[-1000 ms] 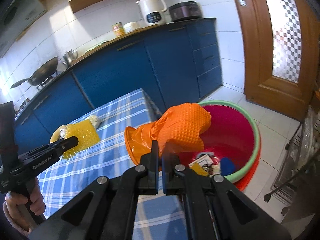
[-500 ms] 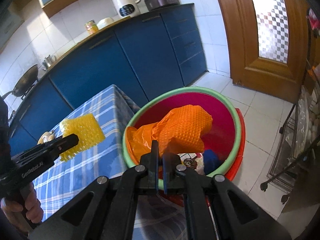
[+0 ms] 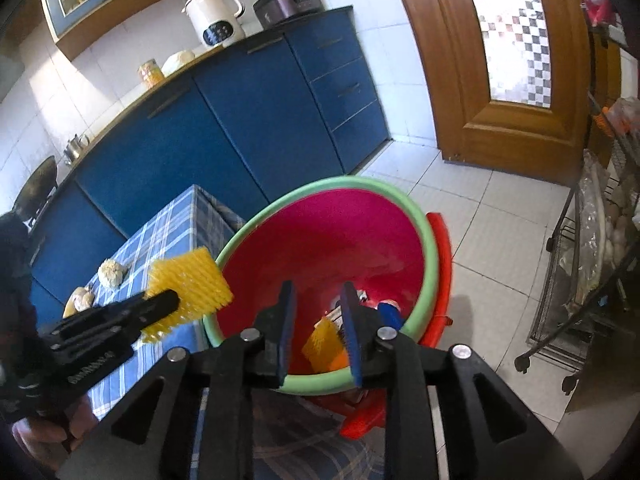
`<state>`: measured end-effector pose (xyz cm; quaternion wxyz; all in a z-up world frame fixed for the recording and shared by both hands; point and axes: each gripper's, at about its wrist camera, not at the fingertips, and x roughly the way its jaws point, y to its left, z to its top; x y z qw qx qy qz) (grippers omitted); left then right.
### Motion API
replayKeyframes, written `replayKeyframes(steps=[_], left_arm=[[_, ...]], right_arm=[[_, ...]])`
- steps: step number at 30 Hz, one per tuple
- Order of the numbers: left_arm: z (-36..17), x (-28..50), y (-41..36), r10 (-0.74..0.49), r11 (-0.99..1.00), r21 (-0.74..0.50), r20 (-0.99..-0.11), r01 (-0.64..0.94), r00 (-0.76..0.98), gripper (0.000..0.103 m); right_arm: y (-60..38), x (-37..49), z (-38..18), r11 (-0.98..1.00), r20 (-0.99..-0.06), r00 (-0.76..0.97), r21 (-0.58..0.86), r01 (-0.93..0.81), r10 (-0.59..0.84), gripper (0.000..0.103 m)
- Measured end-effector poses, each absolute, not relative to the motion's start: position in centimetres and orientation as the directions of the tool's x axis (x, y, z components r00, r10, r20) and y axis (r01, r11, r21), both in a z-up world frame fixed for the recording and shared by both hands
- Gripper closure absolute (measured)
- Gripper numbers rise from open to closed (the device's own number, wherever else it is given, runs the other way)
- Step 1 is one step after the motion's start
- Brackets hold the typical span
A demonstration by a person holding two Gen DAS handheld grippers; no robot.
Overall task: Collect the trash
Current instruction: 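Carry the foam net with the left tool while the right tool carries the glove into the bucket, then move both tools back over the table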
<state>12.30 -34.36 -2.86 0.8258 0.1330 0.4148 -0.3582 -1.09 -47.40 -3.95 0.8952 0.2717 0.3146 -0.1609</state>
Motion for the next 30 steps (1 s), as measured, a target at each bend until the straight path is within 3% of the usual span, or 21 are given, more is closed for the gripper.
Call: replayKeyframes(steps=[2,4,7,30], left_arm=[[-3.2,12.2,-34.9,-0.476,0.699,-0.072,-0.789,0.711,0.388,0.08],[-3.5,12.2,-35.3,-0.471,0.698,-0.067,-0.793,0.713,0.386,0.066],[-3.7,12.1,-35.5,-0.466,0.7,-0.064,-0.796,0.711,0.387,0.056],[-0.6,13.5,-26.4,-0.448,0.813,-0.119,-0.754,0.57,0.481,0.055]], right_arm=[[-47.6,-1.5,-3.8,0.794,-0.646,0.754,0.392,0.464,-0.121,0.075],[-47.7,-1.8,-3.7,0.792,-0.648,0.751,0.391,0.47,-0.126,0.075],[-47.7,-2.0,-3.8,0.794,-0.651,0.748,0.383,0.472,-0.131,0.075],[-43.5,-1.9,-1.2,0.847,-0.631,0.771,0.364,0.388,-0.082,0.075]])
